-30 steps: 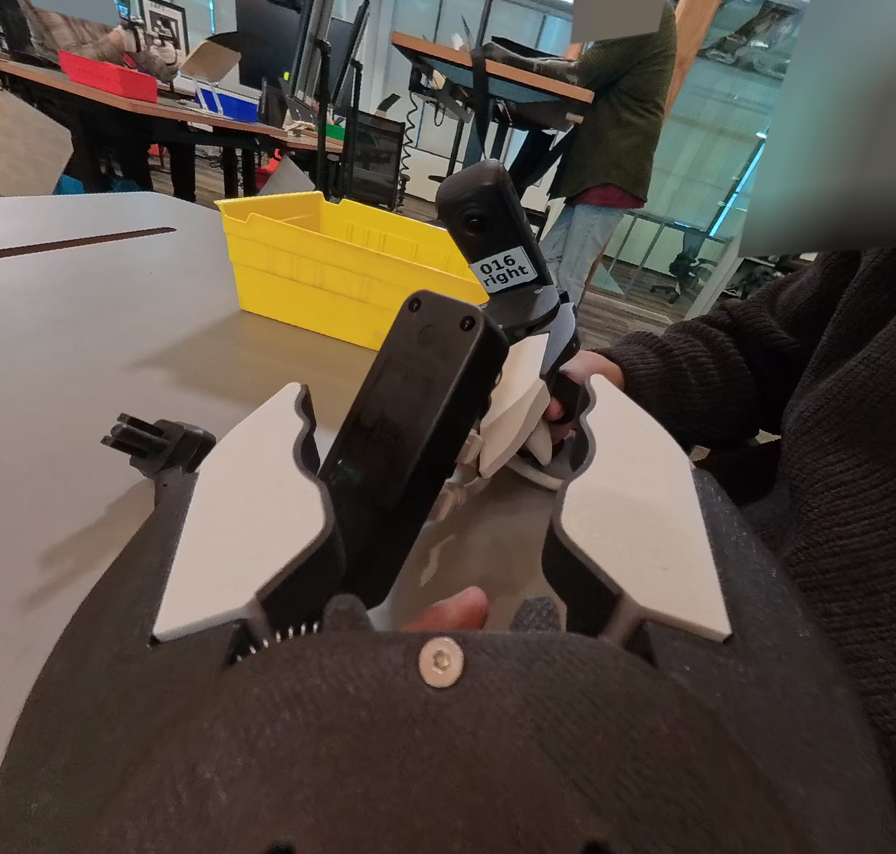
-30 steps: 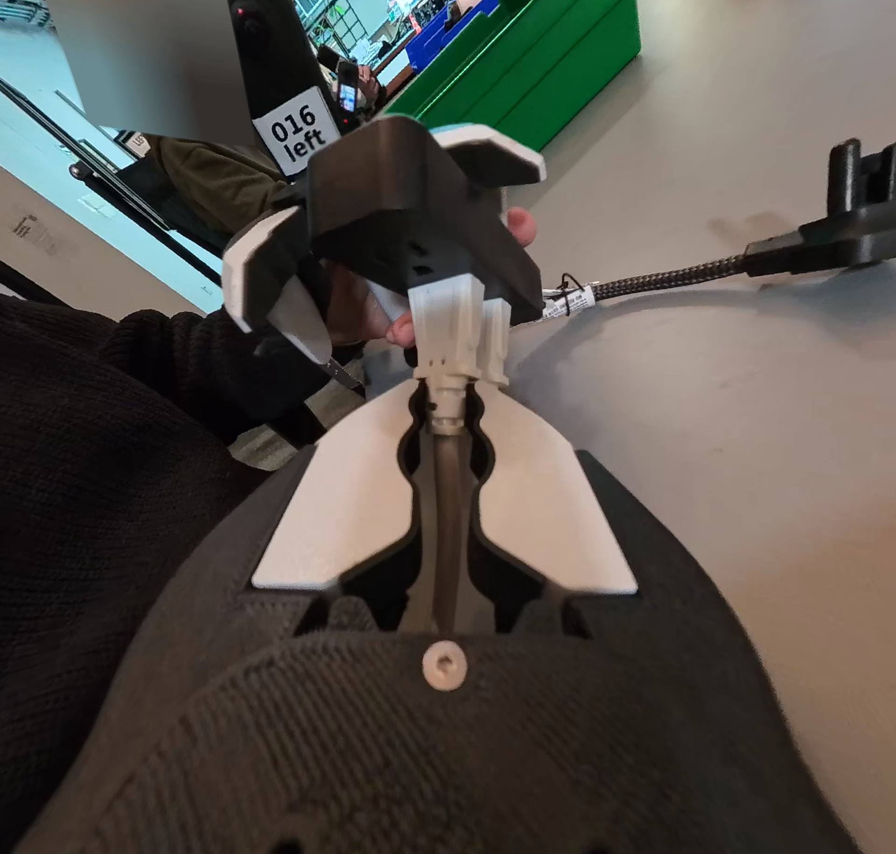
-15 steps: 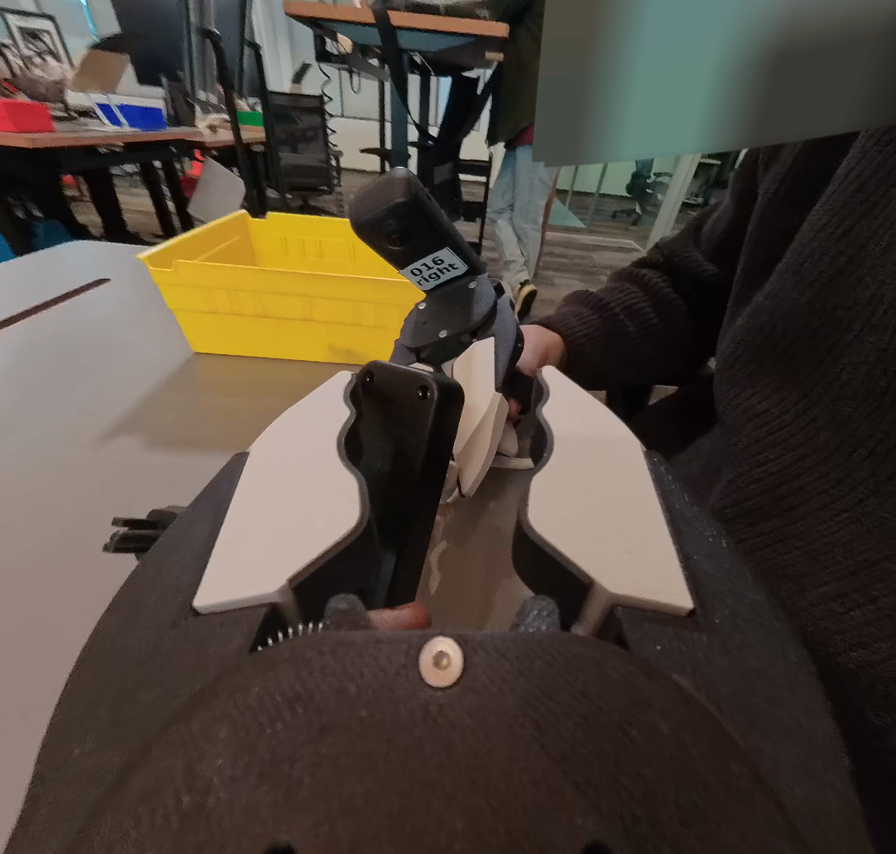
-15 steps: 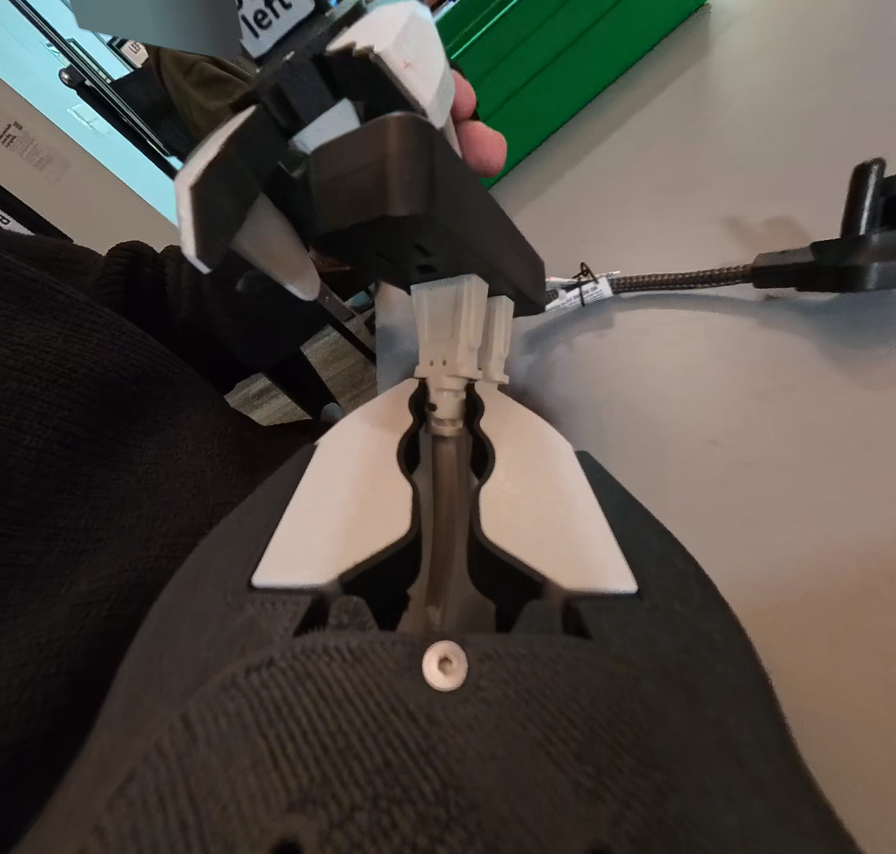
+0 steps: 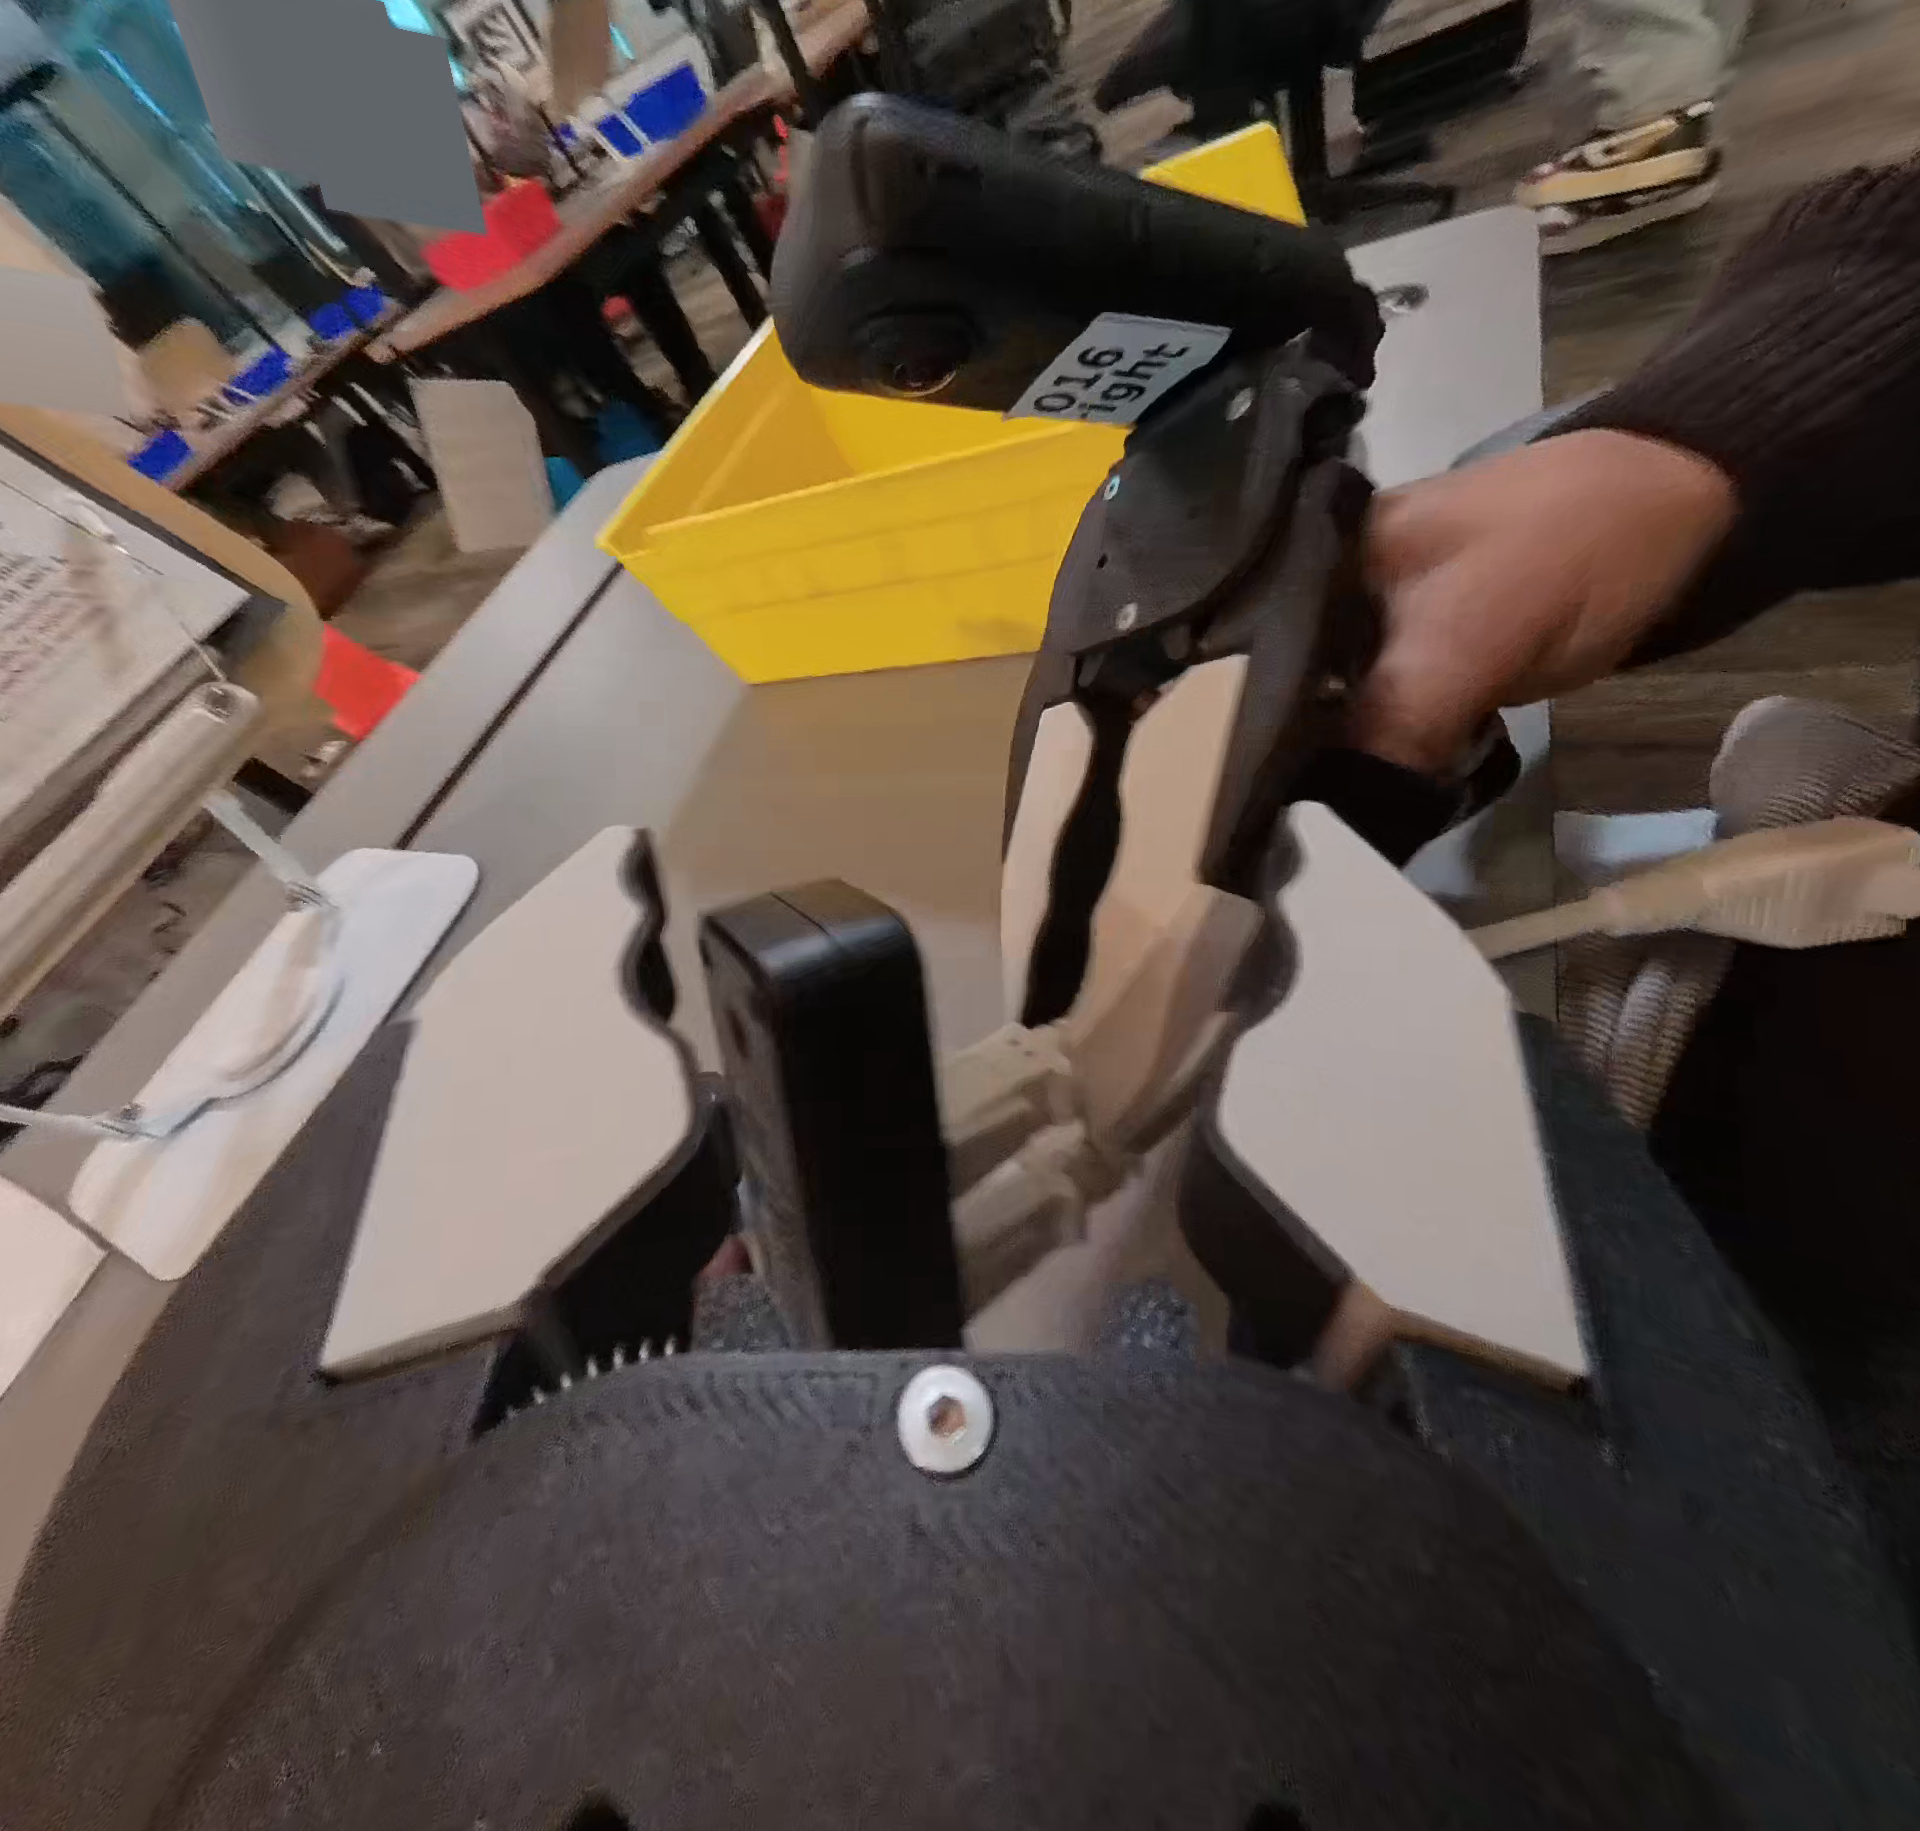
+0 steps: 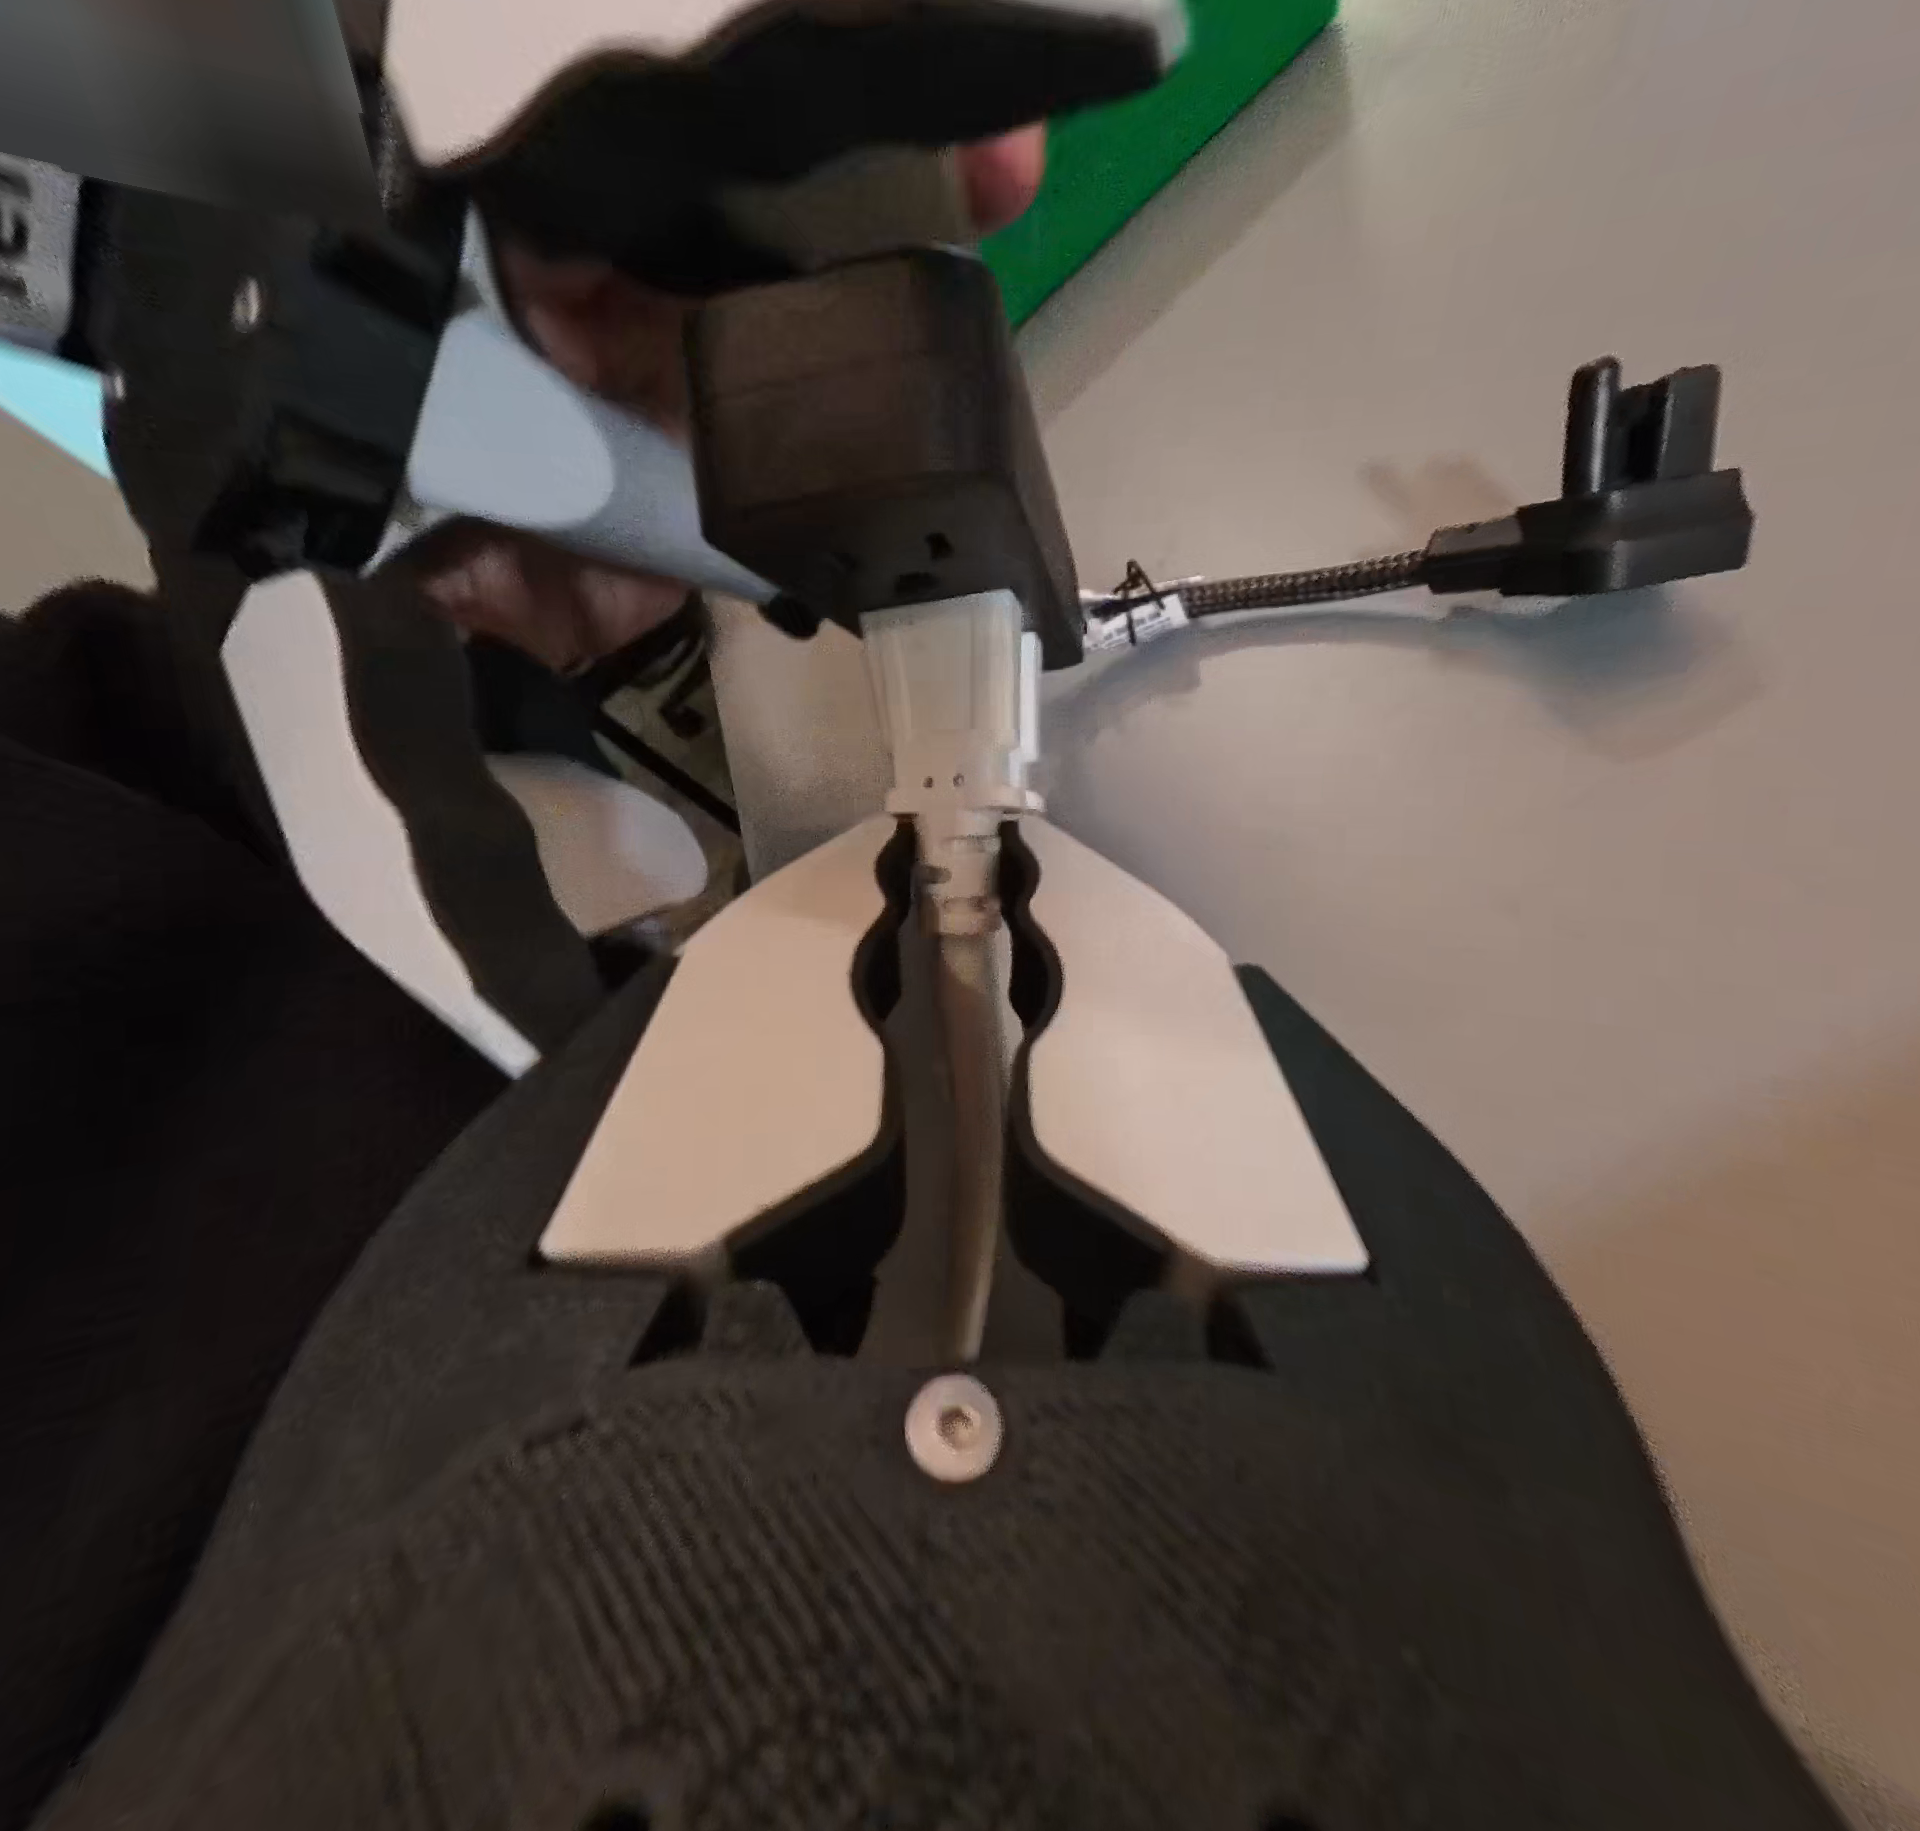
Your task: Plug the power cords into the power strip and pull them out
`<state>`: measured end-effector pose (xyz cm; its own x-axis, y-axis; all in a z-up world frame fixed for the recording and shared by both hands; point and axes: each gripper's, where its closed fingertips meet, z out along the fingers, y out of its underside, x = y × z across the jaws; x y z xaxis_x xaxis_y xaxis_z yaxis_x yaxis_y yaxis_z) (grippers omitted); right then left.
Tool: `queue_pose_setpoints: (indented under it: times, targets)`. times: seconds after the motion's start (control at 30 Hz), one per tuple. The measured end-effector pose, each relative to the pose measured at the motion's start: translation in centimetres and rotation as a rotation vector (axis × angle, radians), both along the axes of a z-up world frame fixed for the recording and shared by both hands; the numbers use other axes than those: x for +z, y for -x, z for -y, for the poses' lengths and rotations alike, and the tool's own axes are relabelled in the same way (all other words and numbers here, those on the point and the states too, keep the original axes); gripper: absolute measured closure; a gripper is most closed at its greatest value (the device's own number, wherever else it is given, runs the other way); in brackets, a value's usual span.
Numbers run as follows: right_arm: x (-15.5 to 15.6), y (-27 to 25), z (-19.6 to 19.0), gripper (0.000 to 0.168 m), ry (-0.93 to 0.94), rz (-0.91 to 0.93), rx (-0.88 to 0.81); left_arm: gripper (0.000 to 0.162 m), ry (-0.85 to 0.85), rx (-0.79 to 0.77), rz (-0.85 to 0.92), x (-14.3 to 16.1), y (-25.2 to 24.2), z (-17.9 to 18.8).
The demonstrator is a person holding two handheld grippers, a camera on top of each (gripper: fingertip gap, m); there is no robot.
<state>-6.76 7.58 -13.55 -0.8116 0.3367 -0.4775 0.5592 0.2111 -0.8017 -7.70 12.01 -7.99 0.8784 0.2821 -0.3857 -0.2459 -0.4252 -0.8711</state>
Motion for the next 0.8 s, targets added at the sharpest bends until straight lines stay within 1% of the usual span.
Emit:
queue_pose_setpoints:
  times: [0.07,0.17,0.2,0.33,0.37,0.43,0.47,0.5,0.53,0.6,0.63,0.67,0.73,0.8]
  targets:
    - [0.3,0.6,-0.5,0.152,0.018,0.003,-0.038,0.071,-0.033,0.01,-0.091,0.8,-0.4,-0.3]
    - [0.3,1.3,-1.0,0.152,-0.01,-0.049,-0.076,0.086,-0.006,-0.007,-0.156,0.7,-0.9,-0.7]
    - [0.4,1.5,-1.1,0.152,-0.014,-0.057,-0.081,0.096,-0.026,-0.033,-0.145,0.7,-1.2,-0.9]
    - [0.0,1.6,-1.2,0.152,-0.013,-0.042,-0.088,0.097,-0.064,-0.058,-0.067,0.4,-1.2,-0.7]
    - [0.0,1.6,-1.2,0.152,-0.007,-0.036,-0.084,0.103,-0.087,-0.057,-0.06,0.7,-1.1,-0.6]
    - [-0.3,1.6,-1.2,0.152,-0.016,-0.036,-0.086,0.122,-0.205,-0.062,-0.059,2.4,-1.1,0.2]
    - [-0.4,1.6,-1.1,0.152,-0.021,-0.04,-0.089,0.124,-0.257,-0.031,-0.053,3.3,-0.5,0.8]
    - [-0.4,1.6,-1.1,0.152,-0.023,-0.045,-0.091,0.12,-0.272,0.007,-0.041,3.6,0.2,1.4]
    - [-0.4,1.7,-1.0,0.152,-0.025,-0.05,-0.098,0.115,-0.25,0.048,-0.024,3.3,0.9,1.8]
    - [-0.3,1.7,-1.0,0.152,-0.025,-0.057,-0.115,0.091,-0.15,0.159,-0.012,1.7,2.5,2.4]
    - [-0.3,1.7,-0.9,0.152,-0.025,-0.06,-0.125,0.093,-0.095,0.218,-0.027,1.0,3.1,2.7]
    - [-0.3,1.7,-0.9,0.152,-0.028,-0.067,-0.135,0.101,-0.056,0.272,-0.061,0.5,3.6,3.0]
    - [-0.2,1.6,-0.7,0.152,-0.045,-0.098,-0.146,0.106,-0.035,0.311,-0.128,0.7,3.8,3.0]
    - [-0.2,1.4,-0.5,0.152,-0.068,-0.137,-0.154,0.101,0.003,0.348,-0.129,0.4,4.3,3.1]
